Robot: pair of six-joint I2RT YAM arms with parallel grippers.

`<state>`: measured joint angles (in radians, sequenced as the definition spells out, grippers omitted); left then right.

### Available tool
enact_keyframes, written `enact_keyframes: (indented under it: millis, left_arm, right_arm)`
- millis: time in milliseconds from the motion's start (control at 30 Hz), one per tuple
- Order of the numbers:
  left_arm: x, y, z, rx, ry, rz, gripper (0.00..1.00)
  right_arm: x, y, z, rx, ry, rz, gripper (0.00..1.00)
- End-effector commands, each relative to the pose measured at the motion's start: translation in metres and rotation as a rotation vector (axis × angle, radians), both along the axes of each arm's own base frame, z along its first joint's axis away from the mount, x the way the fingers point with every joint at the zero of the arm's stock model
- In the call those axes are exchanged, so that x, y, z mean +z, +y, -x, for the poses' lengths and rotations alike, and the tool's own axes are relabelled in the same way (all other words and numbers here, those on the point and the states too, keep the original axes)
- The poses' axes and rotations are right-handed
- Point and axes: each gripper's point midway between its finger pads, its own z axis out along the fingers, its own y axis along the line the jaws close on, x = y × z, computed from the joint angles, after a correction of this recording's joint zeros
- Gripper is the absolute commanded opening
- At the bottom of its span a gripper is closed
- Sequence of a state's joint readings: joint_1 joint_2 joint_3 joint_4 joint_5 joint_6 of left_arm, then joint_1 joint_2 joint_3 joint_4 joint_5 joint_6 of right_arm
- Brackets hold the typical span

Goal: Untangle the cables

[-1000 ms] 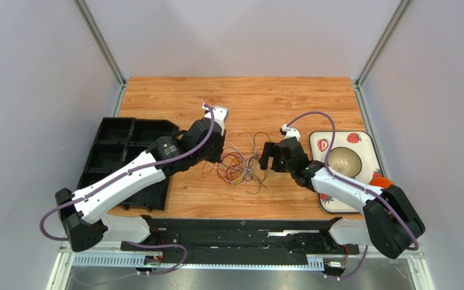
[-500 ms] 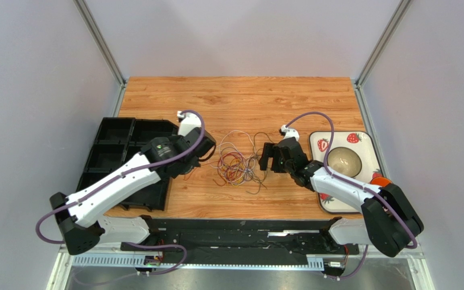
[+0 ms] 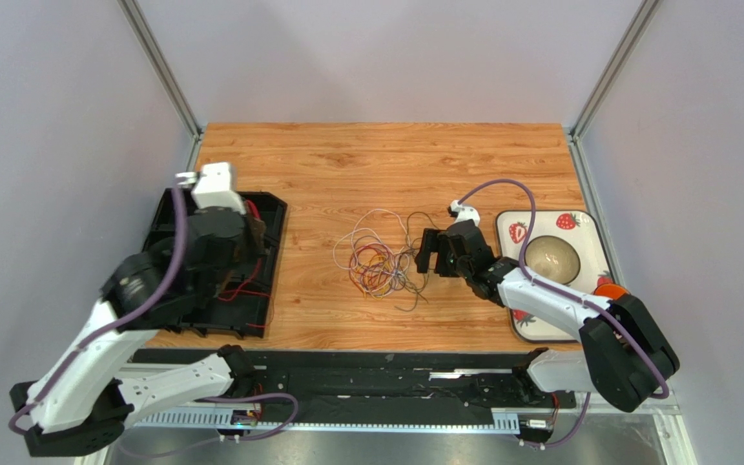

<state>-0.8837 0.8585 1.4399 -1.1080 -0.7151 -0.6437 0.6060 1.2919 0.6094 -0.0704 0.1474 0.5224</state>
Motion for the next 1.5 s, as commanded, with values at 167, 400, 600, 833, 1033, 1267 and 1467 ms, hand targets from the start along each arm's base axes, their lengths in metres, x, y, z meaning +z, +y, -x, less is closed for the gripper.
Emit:
enact_keyframes:
  millis: [167, 400, 600, 833, 1033, 1267, 1467]
  left_arm:
    - [-0.114, -0.085, -0.018, -0.181, 0.233, -0.018, 0.00]
    - [-0.139, -0.134, -0.019, -0.326, 0.316, 0.023, 0.00]
    - [-0.115, -0.185, -0.026, -0.477, 0.228, 0.181, 0.00]
    - [-0.132, -0.166, -0.046, -0.340, 0.275, 0.012, 0.00]
    - [-0.168, -0.122, -0.044, -0.205, 0.313, -0.146, 0.00]
    - [-0.218, -0.103, -0.049, -0.085, 0.412, -0.291, 0.00]
    - [-0.242, -0.120, -0.065, -0.070, 0.461, -0.330, 0.00]
  right_arm:
    - [0.015, 0.007, -0.009, 0.008, -0.040, -0.014, 0.89]
    - [0.016, 0.007, -0.010, 0.008, -0.044, -0.016, 0.89]
    - [0.016, 0.007, -0.009, 0.008, -0.045, -0.017, 0.89]
    - [0.016, 0.007, -0.009, 0.010, -0.046, -0.018, 0.89]
    - [0.016, 0.007, -0.008, 0.014, -0.047, -0.019, 0.89]
    - [0.015, 0.007, -0.008, 0.016, -0.046, -0.018, 0.89]
    - [0.015, 0.008, -0.009, 0.016, -0.040, -0.016, 0.89]
